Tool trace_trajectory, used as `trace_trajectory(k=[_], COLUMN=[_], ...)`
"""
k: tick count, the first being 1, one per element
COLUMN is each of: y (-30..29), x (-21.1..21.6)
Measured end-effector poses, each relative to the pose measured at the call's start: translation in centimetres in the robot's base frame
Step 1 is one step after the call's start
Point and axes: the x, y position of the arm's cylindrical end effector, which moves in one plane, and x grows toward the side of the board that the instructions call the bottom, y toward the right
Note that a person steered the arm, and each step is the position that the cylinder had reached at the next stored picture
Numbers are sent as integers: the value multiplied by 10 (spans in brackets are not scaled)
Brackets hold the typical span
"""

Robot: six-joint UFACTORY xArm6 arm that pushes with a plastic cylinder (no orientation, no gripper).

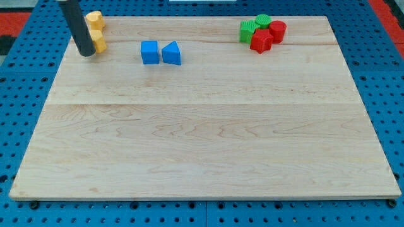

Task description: Push red circle below red star

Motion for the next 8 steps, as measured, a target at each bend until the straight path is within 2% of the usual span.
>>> trace_trajectory(k=[2,4,6,8], y=[-4,-16,65,70], x=[-37,-3,-18,-65])
